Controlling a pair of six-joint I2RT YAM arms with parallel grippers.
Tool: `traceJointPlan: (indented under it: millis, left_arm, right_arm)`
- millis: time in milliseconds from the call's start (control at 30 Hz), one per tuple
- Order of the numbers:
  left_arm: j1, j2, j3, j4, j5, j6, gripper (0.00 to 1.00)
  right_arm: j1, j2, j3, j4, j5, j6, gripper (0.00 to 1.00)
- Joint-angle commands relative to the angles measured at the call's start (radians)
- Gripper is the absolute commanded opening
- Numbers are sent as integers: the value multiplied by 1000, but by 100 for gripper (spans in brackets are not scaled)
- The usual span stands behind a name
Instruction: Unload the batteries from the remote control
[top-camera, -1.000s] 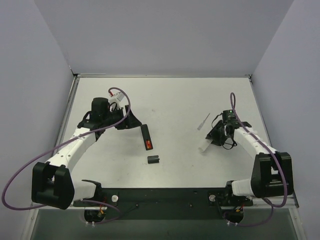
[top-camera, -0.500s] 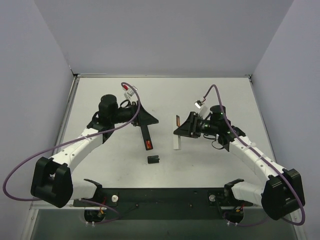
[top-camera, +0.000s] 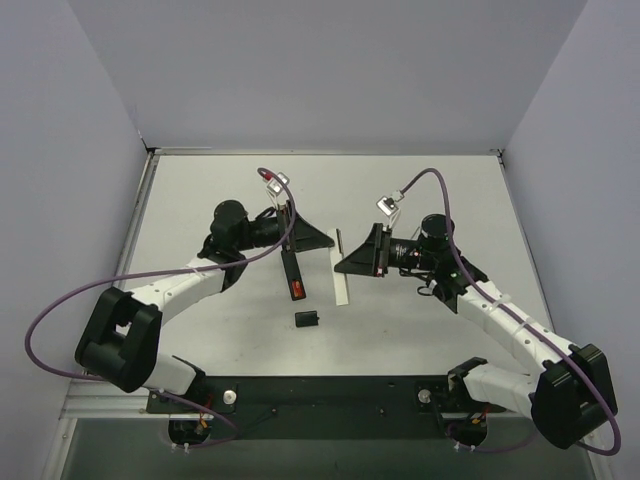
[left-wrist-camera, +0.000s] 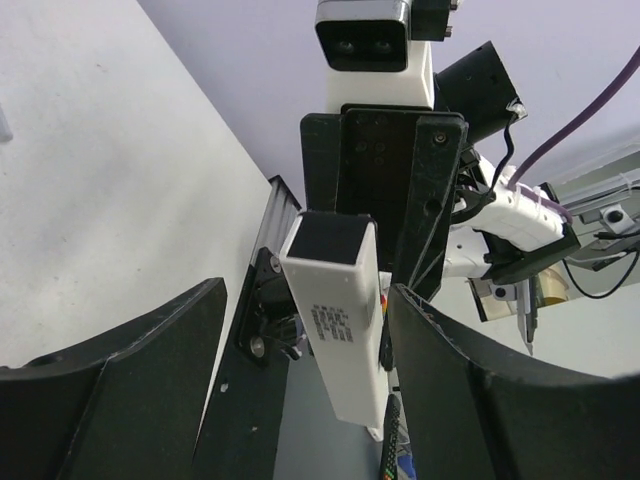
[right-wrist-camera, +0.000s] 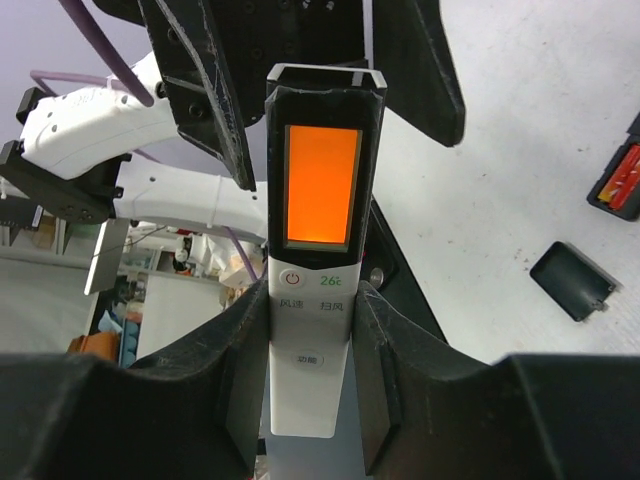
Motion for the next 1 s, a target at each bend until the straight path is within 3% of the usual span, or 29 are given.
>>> traceJointPlan:
  millis: [0,100,167,200,233,267,333,433,467,567,700,800,967]
  left_arm:
    - [-33,11,3,157,-3,-61,75]
    - [-50,14,3,154,0,-60,71]
    - [-54,8,-1,146,-1,-57,62]
    - [-54,3,-14,141,-3,-57,55]
    - [-53,0,-18,138,-12,-57,39]
    - [-53,-4,-21,125,-20,-57,31]
    - [-53,-17,-27,56,-49,-34,21]
    - [-53,-32,-37,-27,-84,-8,6]
    - [-53,-37,-35,-58,-111,3,0]
    - [-54,-44,14,-292,-189,90,0]
    - [-54,-69,103,-675,-359,207,0]
    - [-54,-89,140,-806,-450,241,0]
    - [-54,-103,157,-860,-498,229,0]
  right_arm:
    - [36,-19,3,119,-38,20,14]
    - [52,-11,-3,114,-28,17,14]
    - [58,-17,-10,108,-19,15,15]
    - [56,-22,-10,97,-11,9,15]
    - [58,-25,-7,77,-3,-14,17]
    - [56,-28,-1,50,6,-35,19]
    - [58,-43,26,-79,67,-81,25]
    - [62,-69,72,-274,199,-186,58]
    - [67,-74,85,-347,236,-219,61]
    - [107,-88,124,-458,383,-259,70]
    - [208,-65,166,-562,593,-318,73]
    - [282,-12,204,-631,717,-341,73]
    - [383,87,262,-671,808,-358,69]
